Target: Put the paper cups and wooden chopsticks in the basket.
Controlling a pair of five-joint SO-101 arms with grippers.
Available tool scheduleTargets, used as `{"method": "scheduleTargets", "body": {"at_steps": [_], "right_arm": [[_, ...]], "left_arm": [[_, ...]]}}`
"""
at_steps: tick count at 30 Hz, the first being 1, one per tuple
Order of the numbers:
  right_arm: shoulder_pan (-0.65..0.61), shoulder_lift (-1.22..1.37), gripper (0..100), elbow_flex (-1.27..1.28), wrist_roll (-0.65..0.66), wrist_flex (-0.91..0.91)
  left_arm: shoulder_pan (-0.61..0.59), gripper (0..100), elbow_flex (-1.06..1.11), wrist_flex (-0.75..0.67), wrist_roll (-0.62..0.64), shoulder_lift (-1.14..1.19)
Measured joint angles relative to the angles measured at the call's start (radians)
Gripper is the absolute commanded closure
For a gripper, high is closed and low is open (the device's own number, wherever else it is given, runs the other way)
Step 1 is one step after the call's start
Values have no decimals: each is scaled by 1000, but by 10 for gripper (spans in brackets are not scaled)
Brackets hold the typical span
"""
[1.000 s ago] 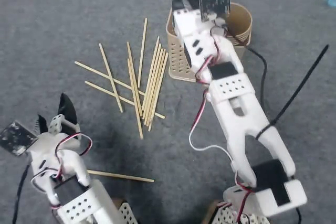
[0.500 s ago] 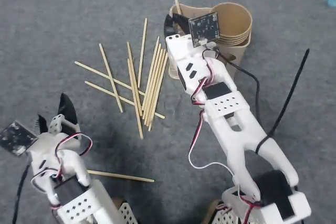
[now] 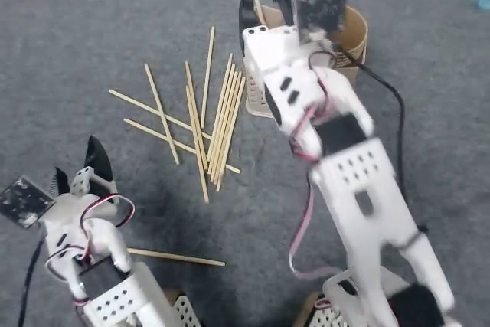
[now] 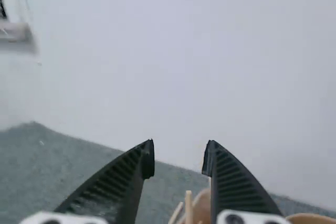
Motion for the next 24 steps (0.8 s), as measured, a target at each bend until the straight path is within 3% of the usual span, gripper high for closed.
{"method": "scheduleTargets", "body": {"at_steps": [7, 12, 15, 19, 24], "right_arm": [[-141, -255, 846, 0, -5, 282], [-348, -321, 881, 0, -5, 577], [-499, -313, 897, 0, -5, 720], [-643, -269, 897, 68, -5, 755], [-695, -244, 897, 195, 26, 700]], "left_arm": [[-75, 714, 0, 0, 0, 0], [-256, 714, 0, 0, -5, 0], [-376, 714, 0, -8, -75, 0], [-535, 714, 0, -72, -124, 0], [-678, 714, 0, -178, -138, 0]]}}
